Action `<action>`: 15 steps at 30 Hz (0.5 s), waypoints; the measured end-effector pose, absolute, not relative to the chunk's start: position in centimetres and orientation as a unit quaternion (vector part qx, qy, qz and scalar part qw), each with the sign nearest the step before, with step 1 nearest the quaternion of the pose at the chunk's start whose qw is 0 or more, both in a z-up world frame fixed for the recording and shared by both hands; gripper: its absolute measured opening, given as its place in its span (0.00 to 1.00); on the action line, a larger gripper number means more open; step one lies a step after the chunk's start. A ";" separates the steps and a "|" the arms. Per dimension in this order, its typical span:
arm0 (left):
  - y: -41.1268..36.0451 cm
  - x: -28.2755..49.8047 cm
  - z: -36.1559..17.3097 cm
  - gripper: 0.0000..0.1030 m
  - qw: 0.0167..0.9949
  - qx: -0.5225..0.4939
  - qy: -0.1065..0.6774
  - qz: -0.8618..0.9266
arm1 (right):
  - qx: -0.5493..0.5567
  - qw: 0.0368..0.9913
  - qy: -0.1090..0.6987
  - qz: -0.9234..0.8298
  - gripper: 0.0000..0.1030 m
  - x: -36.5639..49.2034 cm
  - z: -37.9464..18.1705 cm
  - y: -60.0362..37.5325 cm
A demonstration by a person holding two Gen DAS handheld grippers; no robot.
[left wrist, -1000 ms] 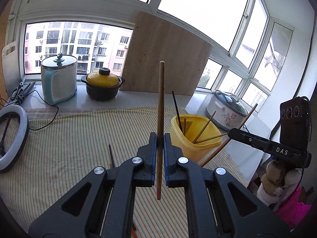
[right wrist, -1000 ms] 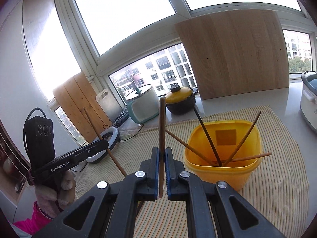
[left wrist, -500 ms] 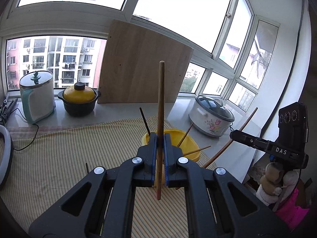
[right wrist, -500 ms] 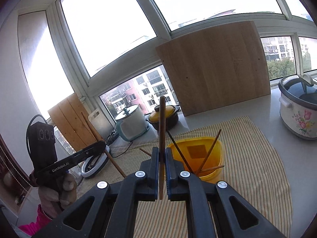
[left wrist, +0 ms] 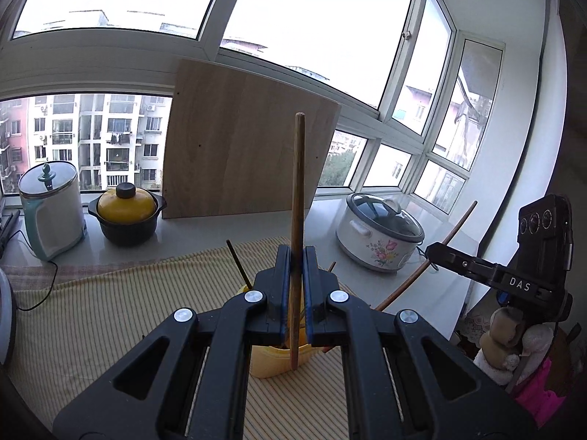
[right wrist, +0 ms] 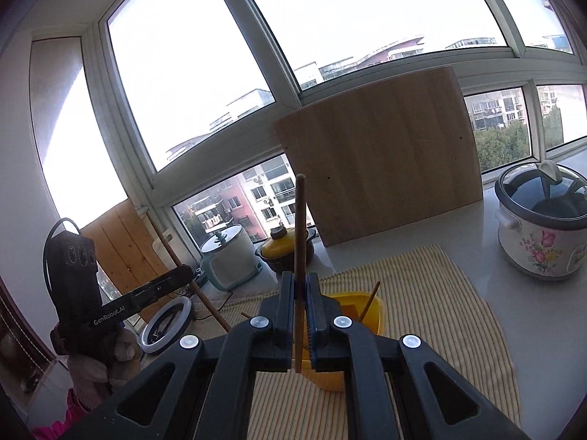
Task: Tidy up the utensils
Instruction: 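Lower both chopsticks into the yellow bin and open both tools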
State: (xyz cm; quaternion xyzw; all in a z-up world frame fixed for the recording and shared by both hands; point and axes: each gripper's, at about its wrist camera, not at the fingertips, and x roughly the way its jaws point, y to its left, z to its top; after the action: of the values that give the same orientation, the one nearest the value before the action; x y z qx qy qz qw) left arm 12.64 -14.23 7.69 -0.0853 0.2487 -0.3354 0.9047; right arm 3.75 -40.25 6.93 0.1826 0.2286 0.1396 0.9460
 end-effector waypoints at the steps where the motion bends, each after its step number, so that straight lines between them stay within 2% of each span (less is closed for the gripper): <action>1: -14.3 12.9 7.7 0.04 0.904 -0.088 0.249 -0.336 | 0.183 0.946 0.227 0.138 0.03 3.8 7.0 -40.3; 15: -16.5 16.2 6.9 0.04 0.914 -0.084 0.255 -0.305 | 0.159 0.957 0.221 0.100 0.03 5.7 7.1 -40.4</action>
State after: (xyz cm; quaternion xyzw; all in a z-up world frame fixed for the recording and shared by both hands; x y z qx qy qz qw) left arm 16.25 -16.48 6.88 -0.0843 0.2553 -0.3047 0.9137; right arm 5.70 -40.43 7.07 0.1592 0.2208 0.1004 0.9570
